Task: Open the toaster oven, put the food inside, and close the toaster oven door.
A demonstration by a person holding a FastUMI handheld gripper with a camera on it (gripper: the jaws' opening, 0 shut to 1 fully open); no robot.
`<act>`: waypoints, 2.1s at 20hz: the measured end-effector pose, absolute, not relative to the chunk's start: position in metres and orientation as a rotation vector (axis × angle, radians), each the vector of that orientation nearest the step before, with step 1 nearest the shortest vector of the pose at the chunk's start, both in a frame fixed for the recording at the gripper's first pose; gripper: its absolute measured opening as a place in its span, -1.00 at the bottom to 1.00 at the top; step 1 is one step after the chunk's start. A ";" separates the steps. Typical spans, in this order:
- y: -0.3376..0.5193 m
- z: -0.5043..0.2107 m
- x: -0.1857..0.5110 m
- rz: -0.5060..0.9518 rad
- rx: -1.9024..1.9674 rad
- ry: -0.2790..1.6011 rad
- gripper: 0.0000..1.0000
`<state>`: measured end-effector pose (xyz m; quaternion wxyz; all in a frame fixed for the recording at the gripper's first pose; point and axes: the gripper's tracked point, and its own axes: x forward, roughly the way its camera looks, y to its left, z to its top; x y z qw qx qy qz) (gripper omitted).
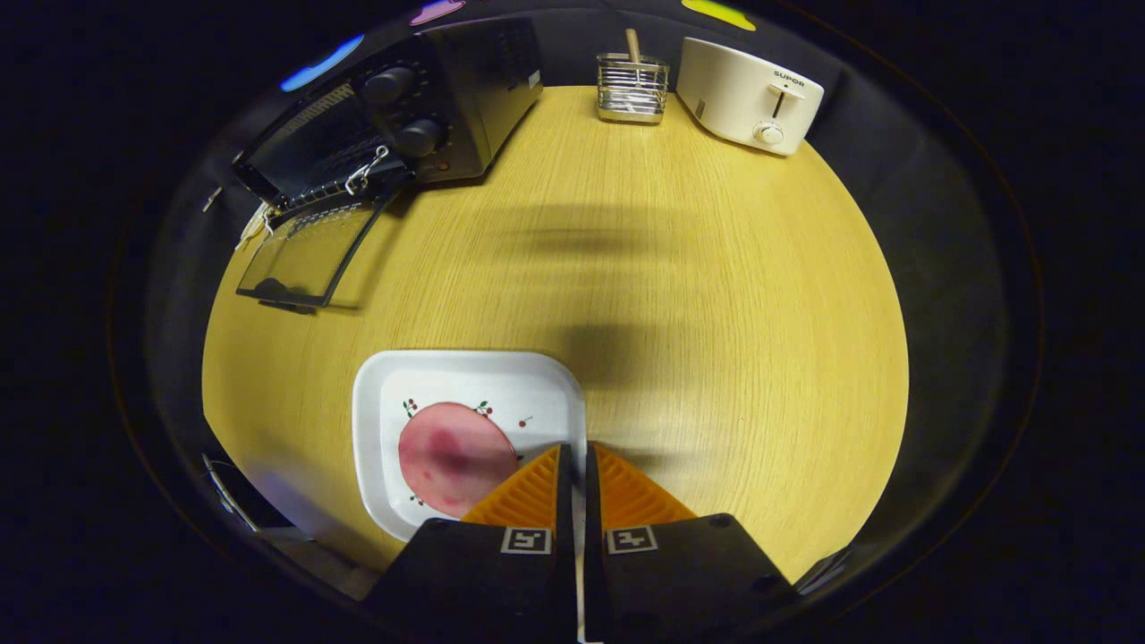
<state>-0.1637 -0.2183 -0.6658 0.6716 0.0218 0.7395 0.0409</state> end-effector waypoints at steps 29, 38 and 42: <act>0.010 -0.644 -0.049 -0.516 1.469 1.232 -0.90; 0.053 -0.703 0.048 -0.792 1.585 1.002 -0.90; 0.072 -0.725 0.074 -0.822 1.573 0.977 -0.90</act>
